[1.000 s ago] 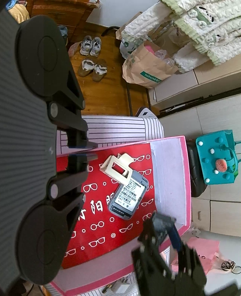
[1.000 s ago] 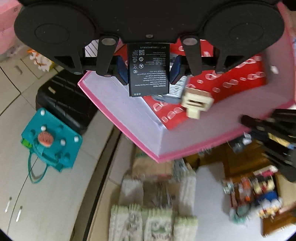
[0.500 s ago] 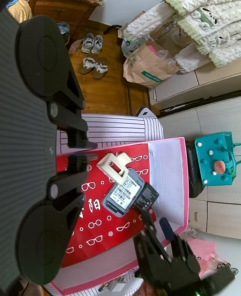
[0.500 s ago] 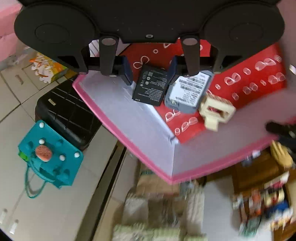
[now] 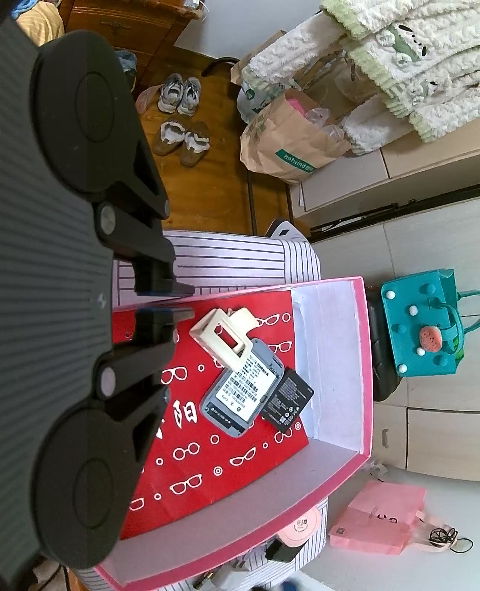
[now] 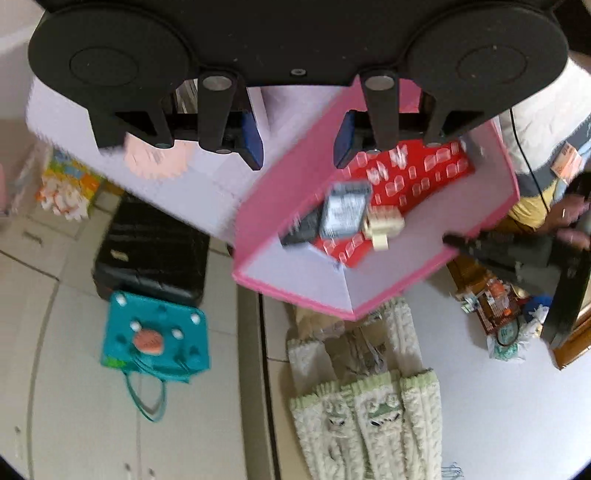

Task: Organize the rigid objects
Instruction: 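Place the black battery in the box beyond the grey pack, release, then grasp the yellow starfish with the right gripper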

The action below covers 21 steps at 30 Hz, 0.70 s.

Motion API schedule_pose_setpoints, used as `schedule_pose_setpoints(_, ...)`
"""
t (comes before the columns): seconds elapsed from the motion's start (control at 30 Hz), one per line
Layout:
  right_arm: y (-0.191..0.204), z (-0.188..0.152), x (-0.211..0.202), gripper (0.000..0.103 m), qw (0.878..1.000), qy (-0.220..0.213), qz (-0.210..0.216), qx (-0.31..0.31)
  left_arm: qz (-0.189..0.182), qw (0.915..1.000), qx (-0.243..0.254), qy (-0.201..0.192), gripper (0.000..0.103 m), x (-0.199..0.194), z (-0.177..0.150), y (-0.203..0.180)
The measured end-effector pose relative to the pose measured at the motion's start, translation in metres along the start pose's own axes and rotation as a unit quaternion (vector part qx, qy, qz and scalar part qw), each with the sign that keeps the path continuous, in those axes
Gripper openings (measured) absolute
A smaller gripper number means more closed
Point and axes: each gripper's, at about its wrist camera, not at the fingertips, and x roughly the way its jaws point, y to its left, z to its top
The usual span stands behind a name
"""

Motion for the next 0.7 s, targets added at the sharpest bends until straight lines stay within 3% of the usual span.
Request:
schedule_pose_setpoints(0.27,-0.008,-0.078,-0.006,0.047,0.998,0.053,-0.015,0.01,0.008,0.9999,-0.007,-0.002,0.004,-0.001,-0.001,-0.002)
schedule_pose_setpoints(0.37,-0.01,-0.099,-0.003,0.047,0.998,0.063,0.0,0.026,0.013,0.9999,-0.004,-0.002,0.004,0.0,-0.001,-0.004)
schedule_pose_setpoints(0.7,0.001,-0.124,0.015,0.053,0.997,0.078,0.0,0.01,0.025,0.9995,0.008,0.015,0.004,0.003,-0.002,-0.008)
